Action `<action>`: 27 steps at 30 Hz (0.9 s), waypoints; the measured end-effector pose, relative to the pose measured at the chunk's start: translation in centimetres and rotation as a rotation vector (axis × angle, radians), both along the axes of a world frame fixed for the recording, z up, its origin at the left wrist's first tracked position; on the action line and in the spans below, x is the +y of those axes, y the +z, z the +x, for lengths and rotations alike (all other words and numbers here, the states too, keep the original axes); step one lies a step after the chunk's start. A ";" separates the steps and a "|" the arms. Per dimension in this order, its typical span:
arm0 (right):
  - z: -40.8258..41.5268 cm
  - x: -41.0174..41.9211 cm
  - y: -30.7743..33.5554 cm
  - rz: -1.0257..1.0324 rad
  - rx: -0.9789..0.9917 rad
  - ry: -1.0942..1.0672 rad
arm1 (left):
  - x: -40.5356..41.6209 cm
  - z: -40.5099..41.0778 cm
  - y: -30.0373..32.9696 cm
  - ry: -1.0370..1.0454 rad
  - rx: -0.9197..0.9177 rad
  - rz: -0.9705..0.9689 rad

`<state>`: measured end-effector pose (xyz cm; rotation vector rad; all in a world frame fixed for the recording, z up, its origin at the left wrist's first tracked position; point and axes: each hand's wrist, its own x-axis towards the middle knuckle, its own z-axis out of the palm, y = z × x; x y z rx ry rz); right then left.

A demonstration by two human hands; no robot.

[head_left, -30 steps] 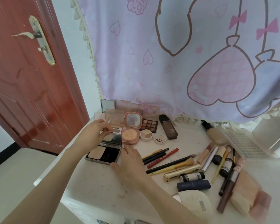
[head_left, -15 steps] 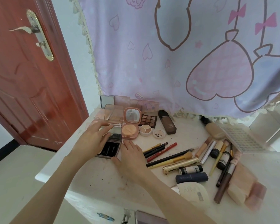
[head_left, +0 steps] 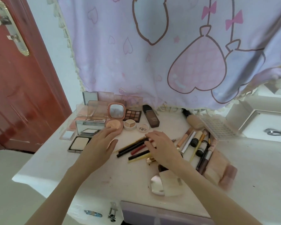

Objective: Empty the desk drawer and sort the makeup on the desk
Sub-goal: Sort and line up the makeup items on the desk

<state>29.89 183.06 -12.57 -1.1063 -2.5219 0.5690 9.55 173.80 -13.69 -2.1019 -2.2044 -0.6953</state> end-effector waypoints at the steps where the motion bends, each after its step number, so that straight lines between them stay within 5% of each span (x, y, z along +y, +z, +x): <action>1: 1.3 0.4 0.1 -0.004 0.006 -0.041 | 0.5 1.2 -0.1 -0.027 -0.021 -0.004; 9: 11.1 3.7 0.6 0.020 0.102 -0.417 | 5.1 9.5 -0.6 -0.271 -0.054 -0.193; 13: 15.5 3.8 0.4 -0.077 -0.030 -0.550 | 6.9 11.5 -1.5 -0.327 0.051 -0.279; 18: 17.9 2.5 -0.3 -0.204 -0.083 -0.560 | 7.6 12.2 -2.3 -0.276 0.107 -0.354; 21: 17.9 2.2 -1.3 -0.152 -0.194 -0.549 | 7.5 12.1 -2.3 -0.287 0.108 -0.350; 27: 17.6 2.0 -2.9 -0.004 -0.113 -0.556 | 7.6 11.9 -2.6 -0.275 0.045 -0.320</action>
